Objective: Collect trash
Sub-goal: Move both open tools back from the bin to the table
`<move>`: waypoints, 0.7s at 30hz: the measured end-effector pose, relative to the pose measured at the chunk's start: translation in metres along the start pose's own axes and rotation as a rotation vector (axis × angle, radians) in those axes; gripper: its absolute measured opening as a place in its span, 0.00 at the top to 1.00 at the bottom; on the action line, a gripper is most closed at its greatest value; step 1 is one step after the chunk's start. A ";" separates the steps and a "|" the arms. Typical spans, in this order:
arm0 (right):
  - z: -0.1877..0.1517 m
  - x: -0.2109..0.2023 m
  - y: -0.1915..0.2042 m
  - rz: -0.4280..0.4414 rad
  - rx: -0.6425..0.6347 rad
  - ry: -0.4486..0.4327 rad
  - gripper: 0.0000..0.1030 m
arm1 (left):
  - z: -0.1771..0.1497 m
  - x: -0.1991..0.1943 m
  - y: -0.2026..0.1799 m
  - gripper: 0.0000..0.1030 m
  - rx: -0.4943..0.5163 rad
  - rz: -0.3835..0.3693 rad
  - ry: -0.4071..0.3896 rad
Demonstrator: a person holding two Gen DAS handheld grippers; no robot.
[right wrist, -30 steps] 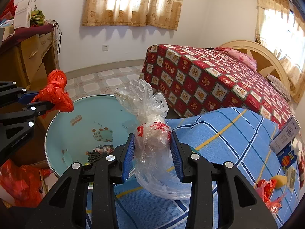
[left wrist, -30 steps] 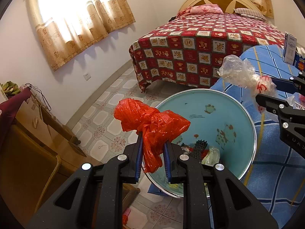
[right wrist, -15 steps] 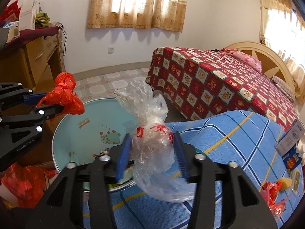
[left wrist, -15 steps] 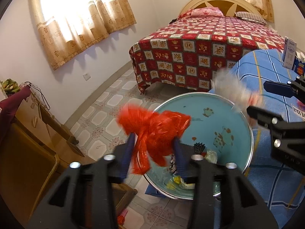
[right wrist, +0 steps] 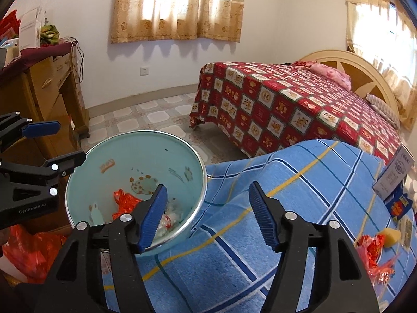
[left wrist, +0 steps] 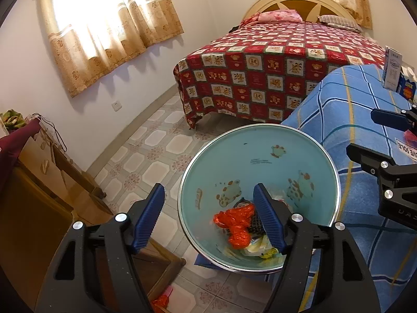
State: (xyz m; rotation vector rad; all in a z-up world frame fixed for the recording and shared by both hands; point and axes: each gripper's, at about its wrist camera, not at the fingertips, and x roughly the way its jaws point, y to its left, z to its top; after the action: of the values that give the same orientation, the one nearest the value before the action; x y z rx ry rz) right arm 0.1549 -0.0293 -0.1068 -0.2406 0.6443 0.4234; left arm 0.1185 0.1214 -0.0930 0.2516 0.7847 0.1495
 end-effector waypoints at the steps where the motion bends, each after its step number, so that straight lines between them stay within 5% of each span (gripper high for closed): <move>1: -0.002 -0.003 -0.001 -0.003 0.003 0.000 0.35 | 0.000 0.000 -0.002 0.32 0.001 -0.002 0.003; 8: -0.018 -0.021 -0.022 -0.046 0.032 0.005 0.34 | -0.006 0.004 -0.020 0.29 0.032 -0.025 0.027; 12: -0.039 -0.043 -0.047 -0.102 0.075 0.011 0.28 | -0.011 0.002 -0.041 0.18 0.071 -0.046 0.024; 21: -0.116 -0.106 -0.142 -0.326 0.241 0.057 0.15 | -0.018 -0.008 -0.098 0.12 0.179 -0.100 0.013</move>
State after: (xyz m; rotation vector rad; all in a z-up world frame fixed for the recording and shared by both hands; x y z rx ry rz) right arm 0.0817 -0.2272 -0.1181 -0.1246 0.6913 0.0248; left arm 0.1042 0.0287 -0.1275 0.3799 0.8226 -0.0140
